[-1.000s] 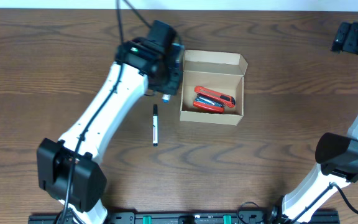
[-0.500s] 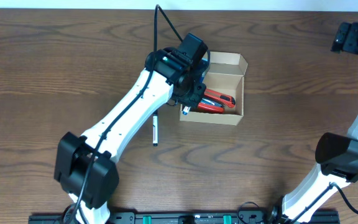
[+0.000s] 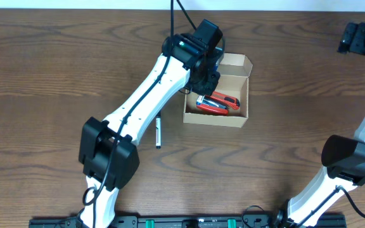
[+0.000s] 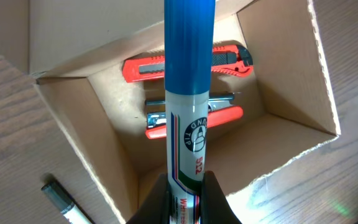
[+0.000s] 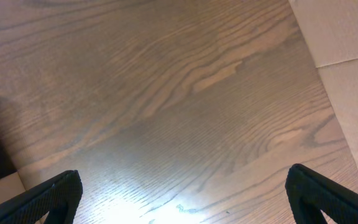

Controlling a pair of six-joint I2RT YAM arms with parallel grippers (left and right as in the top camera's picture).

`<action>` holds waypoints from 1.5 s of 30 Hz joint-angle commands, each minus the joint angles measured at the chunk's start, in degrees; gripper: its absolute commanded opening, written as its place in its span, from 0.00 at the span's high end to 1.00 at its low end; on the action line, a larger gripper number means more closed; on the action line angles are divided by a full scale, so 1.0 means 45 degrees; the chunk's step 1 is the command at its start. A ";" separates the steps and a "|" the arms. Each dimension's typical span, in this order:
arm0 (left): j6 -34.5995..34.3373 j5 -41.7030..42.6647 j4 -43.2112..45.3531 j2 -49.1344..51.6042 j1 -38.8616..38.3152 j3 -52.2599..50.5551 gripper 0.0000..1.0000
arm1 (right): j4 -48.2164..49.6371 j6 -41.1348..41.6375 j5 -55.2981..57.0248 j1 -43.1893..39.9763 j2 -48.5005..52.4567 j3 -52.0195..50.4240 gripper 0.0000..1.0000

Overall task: Pack container
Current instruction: 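Carry the blue marker over the box and drop it in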

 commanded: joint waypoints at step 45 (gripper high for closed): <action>0.0631 0.0238 0.0733 0.1054 -0.0311 -0.1593 0.52 | -0.0049 0.0155 0.0049 -0.0087 -0.0102 0.0185 0.01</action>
